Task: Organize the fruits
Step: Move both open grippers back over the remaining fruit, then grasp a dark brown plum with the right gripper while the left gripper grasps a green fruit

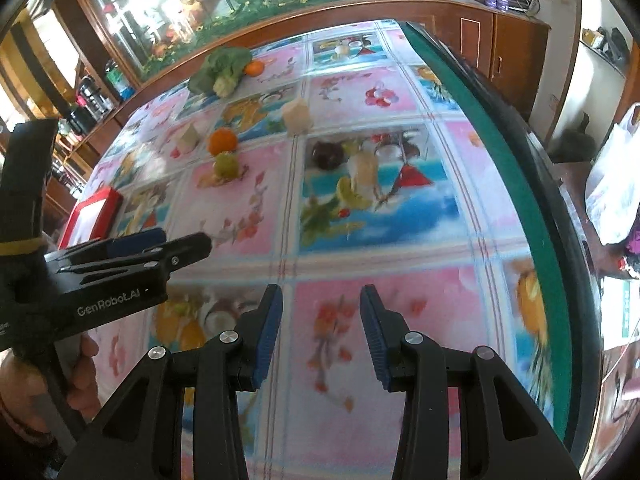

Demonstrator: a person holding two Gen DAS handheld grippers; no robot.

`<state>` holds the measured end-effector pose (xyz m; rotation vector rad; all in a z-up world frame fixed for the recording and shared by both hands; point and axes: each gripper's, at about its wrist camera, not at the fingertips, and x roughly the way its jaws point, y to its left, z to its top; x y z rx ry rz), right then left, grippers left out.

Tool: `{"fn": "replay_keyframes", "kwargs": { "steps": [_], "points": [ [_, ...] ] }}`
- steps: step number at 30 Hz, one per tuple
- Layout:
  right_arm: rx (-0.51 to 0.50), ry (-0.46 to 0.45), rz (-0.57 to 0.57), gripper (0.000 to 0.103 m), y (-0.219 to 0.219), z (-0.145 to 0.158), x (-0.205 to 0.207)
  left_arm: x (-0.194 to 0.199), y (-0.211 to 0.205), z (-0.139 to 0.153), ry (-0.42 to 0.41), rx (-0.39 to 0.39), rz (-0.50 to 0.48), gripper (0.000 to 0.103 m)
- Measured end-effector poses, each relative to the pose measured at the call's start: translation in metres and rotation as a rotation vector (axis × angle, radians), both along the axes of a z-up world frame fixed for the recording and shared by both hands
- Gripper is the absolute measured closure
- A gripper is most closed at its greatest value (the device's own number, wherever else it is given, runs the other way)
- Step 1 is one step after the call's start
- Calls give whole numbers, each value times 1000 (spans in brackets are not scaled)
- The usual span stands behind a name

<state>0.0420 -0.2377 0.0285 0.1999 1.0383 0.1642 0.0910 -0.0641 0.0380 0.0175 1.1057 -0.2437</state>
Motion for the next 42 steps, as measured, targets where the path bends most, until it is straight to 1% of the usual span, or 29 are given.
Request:
{"fn": "replay_keyframes", "kwargs": {
  "steps": [5,7,10,14,18,20,22,24,26,28,29,30,31,32,34,36,39,41,42],
  "points": [
    [3,-8,0,62,-6,1,42,24,19,-4,22,7,64,36],
    [1,-6,-1,61,-7,-2,62,30,25,-7,34,4,80,36],
    [-15,1,15,59,-1,-9,83,37,29,-11,48,4,96,36],
    [-30,25,28,56,6,-23,105,43,28,-13,67,-39,104,36],
    [-64,2,54,55,13,-22,113,49,13,-13,51,-28,75,36],
    [-57,-2,67,56,14,-22,112,56,8,-14,57,-32,78,36],
    [-85,-13,78,57,16,-22,111,63,4,-17,64,-43,89,36],
    [-92,-19,97,57,17,-23,111,69,-1,-17,45,-30,94,36],
    [-99,-26,107,60,17,-23,110,74,-8,-17,30,-7,89,36],
    [-102,-32,113,61,15,-24,110,76,-14,-18,12,12,82,36],
    [-99,-32,111,61,13,-24,110,77,-16,-18,-1,16,81,41],
    [-83,-29,107,60,10,-24,111,77,-16,-18,-12,19,82,53],
    [-67,-27,108,60,8,-24,111,77,-17,-18,-19,6,74,58],
    [-49,-23,108,60,5,-24,111,76,-17,-18,-21,-2,67,69],
    [-20,-20,106,58,0,-23,111,76,-19,-18,-29,6,59,70],
    [-12,-29,105,57,-4,-24,110,75,-18,-18,-31,-5,54,76],
    [-20,-42,107,57,-4,-24,111,73,-13,-18,-25,-33,58,76],
    [-59,-52,126,60,3,-24,112,72,-11,-17,-22,-40,57,76],
    [-98,-58,135,68,8,-24,112,72,-10,-17,-21,-44,60,76]
  ]
}}
